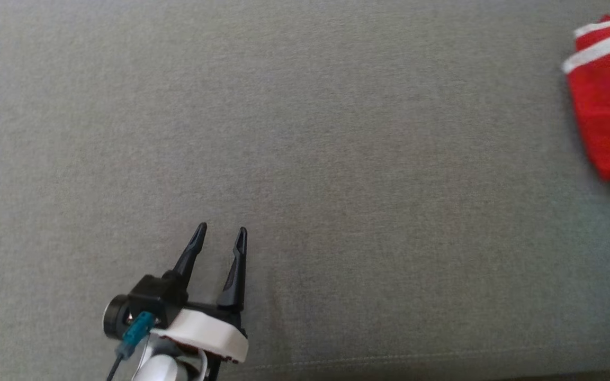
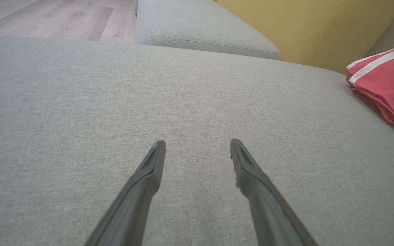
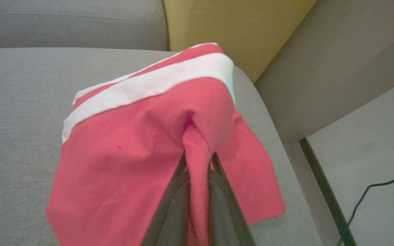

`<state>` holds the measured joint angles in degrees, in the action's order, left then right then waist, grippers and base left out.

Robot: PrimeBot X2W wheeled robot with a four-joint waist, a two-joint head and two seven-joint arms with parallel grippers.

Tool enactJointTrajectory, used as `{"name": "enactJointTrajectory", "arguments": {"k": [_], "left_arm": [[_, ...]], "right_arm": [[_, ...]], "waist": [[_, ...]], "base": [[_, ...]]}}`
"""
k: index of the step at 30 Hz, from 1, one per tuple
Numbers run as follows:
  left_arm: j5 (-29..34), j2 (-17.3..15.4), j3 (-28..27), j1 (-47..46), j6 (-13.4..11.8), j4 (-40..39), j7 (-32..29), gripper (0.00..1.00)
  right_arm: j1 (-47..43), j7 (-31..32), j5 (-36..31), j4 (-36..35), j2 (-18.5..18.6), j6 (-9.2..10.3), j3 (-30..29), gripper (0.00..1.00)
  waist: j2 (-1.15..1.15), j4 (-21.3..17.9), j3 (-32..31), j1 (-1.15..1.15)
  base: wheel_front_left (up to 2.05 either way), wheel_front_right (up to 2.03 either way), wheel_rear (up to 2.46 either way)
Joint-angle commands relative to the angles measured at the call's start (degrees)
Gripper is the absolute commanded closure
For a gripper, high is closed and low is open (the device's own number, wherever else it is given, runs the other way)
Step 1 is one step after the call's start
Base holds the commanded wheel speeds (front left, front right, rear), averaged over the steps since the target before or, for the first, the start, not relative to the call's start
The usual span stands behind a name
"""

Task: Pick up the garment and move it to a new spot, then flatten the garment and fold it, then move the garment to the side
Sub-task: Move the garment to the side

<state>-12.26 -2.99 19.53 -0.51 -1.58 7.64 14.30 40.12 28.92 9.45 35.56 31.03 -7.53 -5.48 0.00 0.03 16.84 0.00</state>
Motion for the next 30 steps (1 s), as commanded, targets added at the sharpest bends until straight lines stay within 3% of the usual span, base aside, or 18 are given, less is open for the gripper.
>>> {"name": "enactJointTrajectory", "arguments": {"k": [1,2,6,11,18,23,30], "left_arm": [[0.6,0.1,-2.0,-0.8,0.2,-1.9,0.7,0.0],[0.7,0.1,-2.1,-0.7,0.3,-1.9,0.7,0.0],[0.6,0.1,-2.1,-1.0,0.1,-2.3,0.7,0.0],[-0.3,0.1,-2.4,-1.2,-0.6,-2.8,0.7,0.0],[-1.0,0.1,-4.5,0.9,-2.6,-2.8,0.7,0.0],[-1.6,0.1,-6.1,2.6,-2.3,-1.5,0.7,0.0],[2.7,0.0,-8.0,3.9,-1.6,1.8,0.7,0.0]], "right_arm": [[2.2,-0.7,-2.9,-1.3,2.0,0.04,-1.3,0.22],[2.4,-1.3,-5.3,-0.7,2.2,0.04,-2.7,0.0],[2.1,-3.2,-12.0,-0.6,-0.4,0.04,-6.2,0.0],[-0.1,-10.1,-16.2,-4.5,-2.9,0.04,-8.4,0.0],[-7.8,-18.2,-14.2,-14.2,-8.7,0.04,-8.4,0.0],[-18.7,-22.3,-10.6,-24.0,-13.8,0.04,-6.7,0.0],[-36.8,-31.0,-8.3,-31.6,-24.8,0.04,-3.8,0.0]], "waist": [[0.0,0.7,0.7,0.0],[0.0,0.9,0.9,0.0],[0.0,1.3,0.7,0.0],[0.0,1.5,-1.3,0.0],[0.0,1.3,-6.5,0.0],[0.0,1.8,-11.3,0.0],[0.0,3.1,-16.2,0.0]], "base": [[0.0,0.0,0.0],[0.0,0.0,0.0],[0.0,0.0,0.0],[0.0,0.0,0.0],[0.0,0.0,0.0],[0.0,0.0,0.0],[0.0,0.0,0.0]]}}
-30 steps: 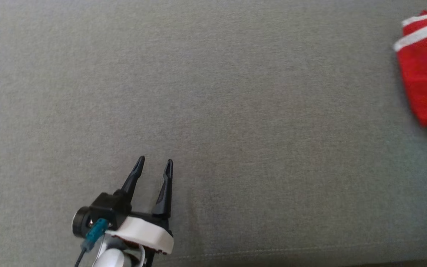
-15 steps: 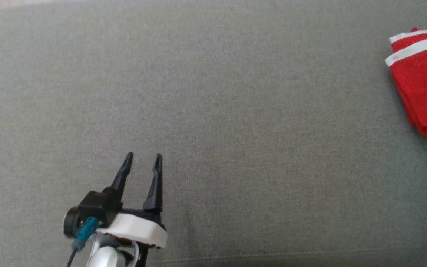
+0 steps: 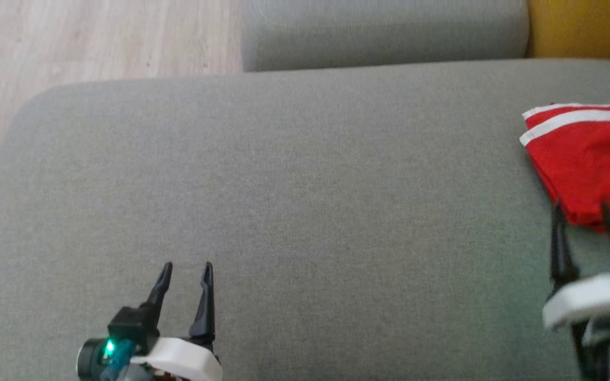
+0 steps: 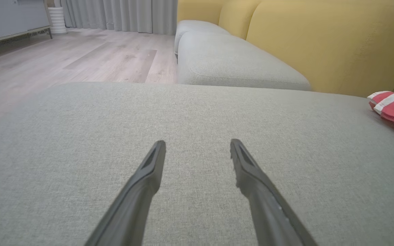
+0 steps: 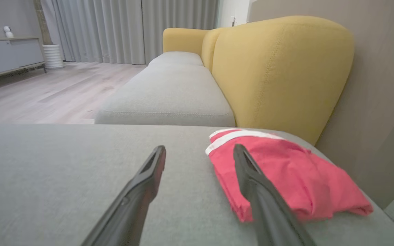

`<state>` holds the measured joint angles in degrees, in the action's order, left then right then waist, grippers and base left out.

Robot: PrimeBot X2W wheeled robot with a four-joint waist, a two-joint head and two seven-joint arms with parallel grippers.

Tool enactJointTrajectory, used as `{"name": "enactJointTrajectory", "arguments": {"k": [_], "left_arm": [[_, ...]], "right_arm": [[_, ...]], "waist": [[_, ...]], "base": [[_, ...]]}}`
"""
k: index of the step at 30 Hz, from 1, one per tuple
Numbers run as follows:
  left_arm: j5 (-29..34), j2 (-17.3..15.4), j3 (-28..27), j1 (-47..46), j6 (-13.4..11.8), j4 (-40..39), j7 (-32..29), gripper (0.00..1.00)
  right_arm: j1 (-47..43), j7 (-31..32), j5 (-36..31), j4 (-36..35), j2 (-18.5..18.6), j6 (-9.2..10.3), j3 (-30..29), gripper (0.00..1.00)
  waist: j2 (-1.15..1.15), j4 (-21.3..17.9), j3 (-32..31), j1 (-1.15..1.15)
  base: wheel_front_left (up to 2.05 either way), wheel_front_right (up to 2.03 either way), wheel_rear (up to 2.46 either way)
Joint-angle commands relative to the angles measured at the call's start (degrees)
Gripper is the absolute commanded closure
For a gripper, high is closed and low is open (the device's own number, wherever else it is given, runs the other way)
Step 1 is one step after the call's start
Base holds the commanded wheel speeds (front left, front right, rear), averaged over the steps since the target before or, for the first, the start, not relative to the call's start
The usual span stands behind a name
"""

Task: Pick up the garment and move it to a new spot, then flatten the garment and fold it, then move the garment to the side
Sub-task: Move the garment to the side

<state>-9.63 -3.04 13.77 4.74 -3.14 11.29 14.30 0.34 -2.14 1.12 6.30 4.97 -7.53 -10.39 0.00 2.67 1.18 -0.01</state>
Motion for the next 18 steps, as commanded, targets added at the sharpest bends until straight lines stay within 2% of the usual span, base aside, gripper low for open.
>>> {"name": "enactJointTrajectory", "arguments": {"k": [1,4,9,18], "left_arm": [[0.4,0.0,-2.3,-1.4,0.3,-1.3,0.7,0.0],[1.3,0.0,-2.8,-1.8,0.8,0.3,0.7,0.0],[1.8,0.0,-4.4,-1.8,0.0,1.9,0.7,0.0],[1.8,0.1,-5.6,-1.2,-0.6,2.8,0.7,0.0]], "right_arm": [[1.3,-1.3,0.1,-1.9,0.2,0.04,1.3,0.0],[-2.6,-5.6,-0.1,-0.2,-1.4,0.04,3.1,0.0],[-5.0,-11.3,1.3,3.5,-2.0,0.04,5.2,0.0],[-5.0,-12.8,3.1,6.3,-2.1,0.04,7.0,0.0]], "waist": [[0.0,0.6,-0.9,0.01],[0.0,0.9,-1.6,0.01],[0.0,1.3,-2.7,0.01],[0.0,1.6,-3.8,0.01]], "base": [[0.0,0.0,0.0],[0.0,0.0,0.0],[0.0,0.0,0.0],[0.0,0.0,0.0]]}}
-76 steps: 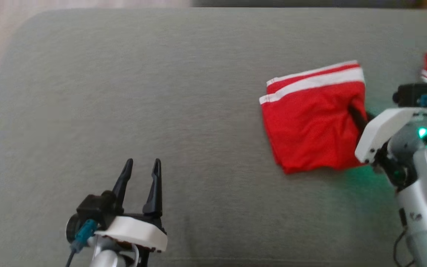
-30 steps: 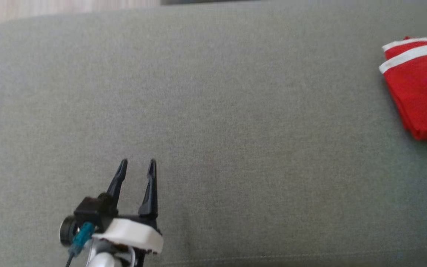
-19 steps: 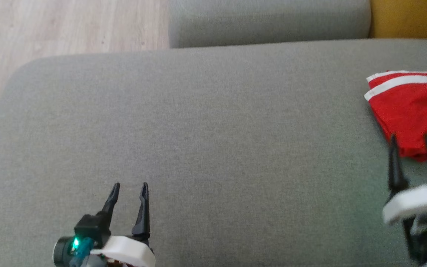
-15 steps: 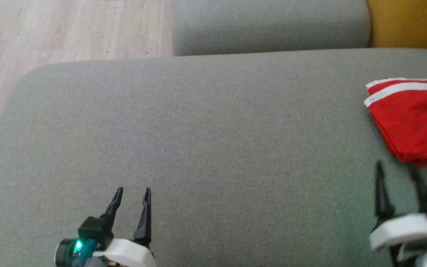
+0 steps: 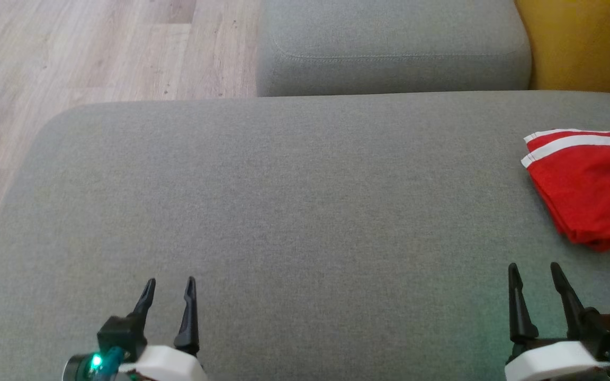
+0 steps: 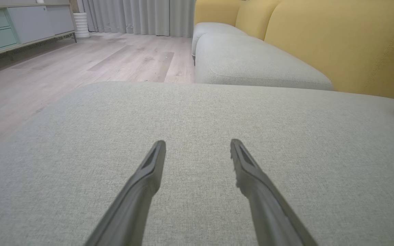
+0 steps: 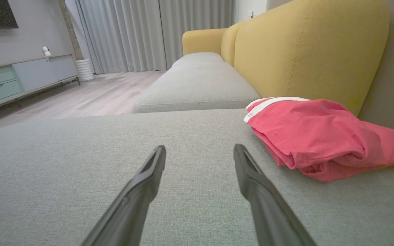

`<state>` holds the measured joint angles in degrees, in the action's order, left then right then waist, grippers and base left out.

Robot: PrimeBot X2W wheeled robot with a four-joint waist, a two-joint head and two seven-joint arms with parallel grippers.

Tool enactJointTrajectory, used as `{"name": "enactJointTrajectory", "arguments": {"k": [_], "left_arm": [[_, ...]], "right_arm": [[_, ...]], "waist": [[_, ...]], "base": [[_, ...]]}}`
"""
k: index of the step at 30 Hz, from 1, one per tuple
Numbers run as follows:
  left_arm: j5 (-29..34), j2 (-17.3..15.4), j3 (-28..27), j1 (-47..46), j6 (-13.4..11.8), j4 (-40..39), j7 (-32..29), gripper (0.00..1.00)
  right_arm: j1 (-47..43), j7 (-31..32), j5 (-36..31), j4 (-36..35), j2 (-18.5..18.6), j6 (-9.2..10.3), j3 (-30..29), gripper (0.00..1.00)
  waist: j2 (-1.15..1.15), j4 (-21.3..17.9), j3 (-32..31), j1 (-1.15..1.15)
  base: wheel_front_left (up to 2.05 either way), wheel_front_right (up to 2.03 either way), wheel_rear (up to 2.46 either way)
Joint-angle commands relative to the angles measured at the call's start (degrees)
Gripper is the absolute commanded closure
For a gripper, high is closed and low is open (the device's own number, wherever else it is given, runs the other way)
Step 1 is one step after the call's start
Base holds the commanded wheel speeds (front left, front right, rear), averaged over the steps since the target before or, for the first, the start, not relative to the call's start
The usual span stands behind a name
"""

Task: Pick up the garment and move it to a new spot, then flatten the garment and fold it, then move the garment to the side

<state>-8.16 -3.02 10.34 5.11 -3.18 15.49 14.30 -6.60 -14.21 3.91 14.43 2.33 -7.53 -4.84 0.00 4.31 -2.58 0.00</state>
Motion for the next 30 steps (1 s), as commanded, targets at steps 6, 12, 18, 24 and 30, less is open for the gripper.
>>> {"name": "enactJointTrajectory", "arguments": {"k": [6,12,18,24,30], "left_arm": [[-0.1,0.0,0.1,1.1,-0.7,2.8,-0.2,1.0],[-3.2,0.0,-0.5,0.8,-0.3,2.9,-0.9,1.0],[-7.2,0.1,-1.3,0.2,0.3,2.7,-1.9,1.0],[-11.3,0.1,-2.2,-0.4,0.8,2.5,-2.9,1.0],[-15.3,0.1,-3.0,-1.0,1.4,2.3,-3.9,1.0]], "right_arm": [[-0.3,0.1,0.1,2.3,0.0,0.0,0.3,1.0],[0.5,1.2,3.3,2.8,0.0,0.0,-0.1,1.0],[0.9,2.0,7.6,2.5,0.0,0.0,0.0,1.0],[1.5,2.9,11.9,2.3,0.1,0.01,0.0,1.0],[2.1,3.9,16.1,2.1,0.1,0.01,-0.1,1.0]], "waist": [[0.0,-0.2,0.0,0.0],[0.0,-0.4,0.1,0.0],[0.0,-0.6,0.2,0.0],[0.0,-0.8,0.4,0.0],[0.0,-1.0,0.5,0.0]], "base": [[0.0,0.0,0.0],[0.0,0.0,0.0],[0.0,0.0,0.0],[0.0,0.0,0.0],[0.0,0.0,0.0]]}}
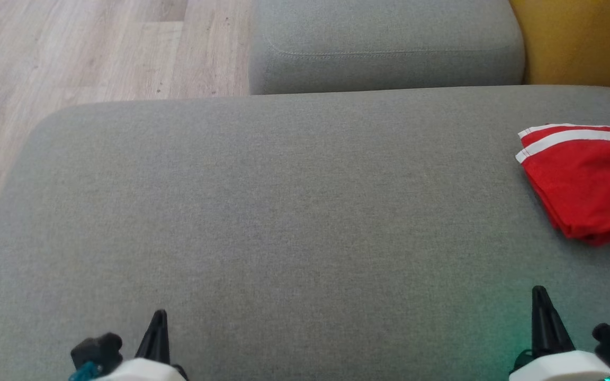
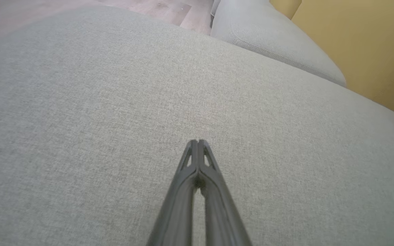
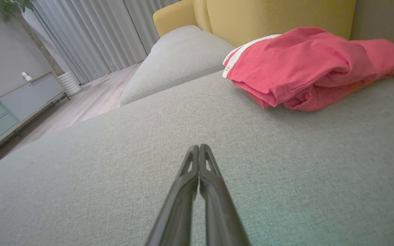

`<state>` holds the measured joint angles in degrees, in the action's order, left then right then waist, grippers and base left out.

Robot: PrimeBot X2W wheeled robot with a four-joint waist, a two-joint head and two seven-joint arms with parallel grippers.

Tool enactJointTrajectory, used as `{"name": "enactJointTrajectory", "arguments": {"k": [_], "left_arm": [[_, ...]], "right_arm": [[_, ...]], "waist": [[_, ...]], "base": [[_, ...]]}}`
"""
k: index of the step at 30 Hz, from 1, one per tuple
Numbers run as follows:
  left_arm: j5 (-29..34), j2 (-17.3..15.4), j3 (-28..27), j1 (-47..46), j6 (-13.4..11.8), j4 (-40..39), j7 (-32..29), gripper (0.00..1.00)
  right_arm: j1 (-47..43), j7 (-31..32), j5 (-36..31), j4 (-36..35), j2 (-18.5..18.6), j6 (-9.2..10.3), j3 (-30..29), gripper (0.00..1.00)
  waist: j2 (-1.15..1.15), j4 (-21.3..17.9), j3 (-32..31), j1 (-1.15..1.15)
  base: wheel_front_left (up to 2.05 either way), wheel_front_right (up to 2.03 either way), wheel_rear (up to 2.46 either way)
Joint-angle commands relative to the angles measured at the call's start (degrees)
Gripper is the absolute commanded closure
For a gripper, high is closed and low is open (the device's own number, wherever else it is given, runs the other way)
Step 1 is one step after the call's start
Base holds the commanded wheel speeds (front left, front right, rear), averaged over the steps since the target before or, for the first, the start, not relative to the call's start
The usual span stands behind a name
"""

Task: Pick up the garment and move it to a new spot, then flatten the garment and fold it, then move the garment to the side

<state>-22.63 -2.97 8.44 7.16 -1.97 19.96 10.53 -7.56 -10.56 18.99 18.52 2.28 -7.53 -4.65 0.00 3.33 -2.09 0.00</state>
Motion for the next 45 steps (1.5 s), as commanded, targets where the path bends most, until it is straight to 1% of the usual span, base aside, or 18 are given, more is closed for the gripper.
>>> {"name": "enactJointTrajectory", "arguments": {"k": [1,24,25,44,45], "left_arm": [[-1.5,0.0,-1.2,-3.2,0.2,-2.2,-0.3,1.0],[-16.9,0.0,-4.3,-5.5,2.3,-3.1,-4.1,1.0],[-16.9,0.0,-4.3,-5.5,2.3,-3.1,-4.1,1.0],[-30.3,0.0,-7.1,-7.5,4.2,-3.8,-7.4,1.0],[-30.3,0.0,-7.1,-7.5,4.2,-3.8,-7.4,1.0]], "right_arm": [[3.1,0.4,1.7,-2.1,0.1,0.01,-0.3,1.0],[5.5,4.2,17.9,-2.6,0.2,0.02,-0.6,1.0],[5.5,4.2,17.9,-2.6,0.2,0.02,-0.6,1.0],[7.6,7.5,32.0,-3.1,0.3,0.02,-0.9,1.0],[7.6,7.5,32.0,-3.1,0.3,0.02,-0.9,1.0]], "waist": [[0.0,0.0,0.0,0.0],[0.0,-0.8,0.5,0.0],[0.0,-0.8,0.5,0.0],[0.0,-1.4,1.0,0.0],[0.0,-1.4,1.0,0.0]], "base": [[0.0,0.0,0.0],[0.0,0.0,0.0],[0.0,0.0,0.0],[0.0,0.0,0.0],[0.0,0.0,0.0]]}}
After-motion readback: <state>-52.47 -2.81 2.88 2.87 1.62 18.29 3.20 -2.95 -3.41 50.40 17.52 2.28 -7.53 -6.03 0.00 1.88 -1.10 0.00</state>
